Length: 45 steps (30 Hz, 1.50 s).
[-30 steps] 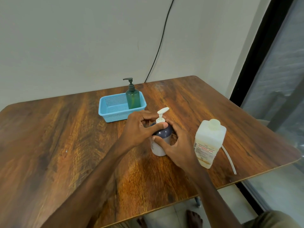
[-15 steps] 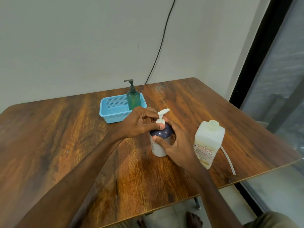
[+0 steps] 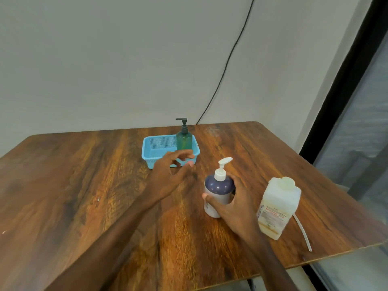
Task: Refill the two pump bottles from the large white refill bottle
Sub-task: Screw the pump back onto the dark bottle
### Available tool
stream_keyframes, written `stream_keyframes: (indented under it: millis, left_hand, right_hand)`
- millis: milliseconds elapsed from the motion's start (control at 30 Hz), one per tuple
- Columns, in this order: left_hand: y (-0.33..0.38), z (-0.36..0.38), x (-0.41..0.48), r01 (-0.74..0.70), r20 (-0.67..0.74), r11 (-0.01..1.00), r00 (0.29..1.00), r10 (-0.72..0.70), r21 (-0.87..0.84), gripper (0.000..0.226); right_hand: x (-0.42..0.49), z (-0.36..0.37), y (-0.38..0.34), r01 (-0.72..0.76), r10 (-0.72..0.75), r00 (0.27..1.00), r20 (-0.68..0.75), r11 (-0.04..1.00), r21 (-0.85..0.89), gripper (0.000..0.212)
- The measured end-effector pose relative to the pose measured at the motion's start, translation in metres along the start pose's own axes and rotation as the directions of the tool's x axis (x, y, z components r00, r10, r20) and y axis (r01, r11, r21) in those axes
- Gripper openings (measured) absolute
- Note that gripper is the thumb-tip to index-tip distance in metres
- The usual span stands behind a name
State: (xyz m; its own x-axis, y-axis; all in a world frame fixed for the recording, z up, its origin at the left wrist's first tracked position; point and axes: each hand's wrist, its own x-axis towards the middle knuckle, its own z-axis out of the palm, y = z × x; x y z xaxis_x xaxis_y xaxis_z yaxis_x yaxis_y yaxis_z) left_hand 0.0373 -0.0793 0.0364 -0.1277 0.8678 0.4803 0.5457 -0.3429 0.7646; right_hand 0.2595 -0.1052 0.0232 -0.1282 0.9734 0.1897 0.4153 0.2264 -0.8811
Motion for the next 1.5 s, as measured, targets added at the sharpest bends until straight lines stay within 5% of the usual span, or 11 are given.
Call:
stream_keyframes:
  millis: [133, 300, 433, 633, 900, 1500]
  left_hand:
    - [-0.046, -0.026, 0.015, 0.202, -0.174, 0.972, 0.968, -0.180, 0.121, 0.052]
    - [-0.096, -0.030, 0.019, 0.303, -0.123, 0.951, 0.948, -0.295, 0.058, 0.093]
    - [-0.112, -0.026, 0.031, 0.366, -0.082, 0.925, 0.930, -0.359, 0.099, 0.088]
    - [-0.144, -0.020, 0.033, 0.291, -0.173, 0.938, 0.950, -0.260, 0.189, 0.040]
    - [-0.151, -0.016, 0.035, 0.316, -0.194, 0.948, 0.932, -0.306, 0.023, 0.093]
    - [-0.173, -0.012, 0.039, 0.310, -0.216, 0.950, 0.931, -0.295, 0.039, 0.095]
  right_hand:
    - [0.015, 0.007, -0.011, 0.010, -0.011, 1.000, -0.006, 0.999, -0.039, 0.086]
    - [0.051, 0.023, -0.052, 0.092, -0.093, 0.994, -0.056, 0.995, -0.034, 0.075]
    - [0.095, 0.038, -0.095, 0.183, -0.184, 0.982, -0.038, 0.983, -0.014, 0.065]
    - [0.148, 0.067, -0.123, 0.221, -0.218, 0.973, 0.073, 0.975, -0.033, 0.060]
    - [0.195, 0.143, -0.097, 0.244, -0.245, 0.970, -0.002, 0.967, -0.071, 0.058]
    - [0.202, 0.192, -0.057, 0.161, -0.163, 0.986, -0.014, 0.982, -0.100, 0.067]
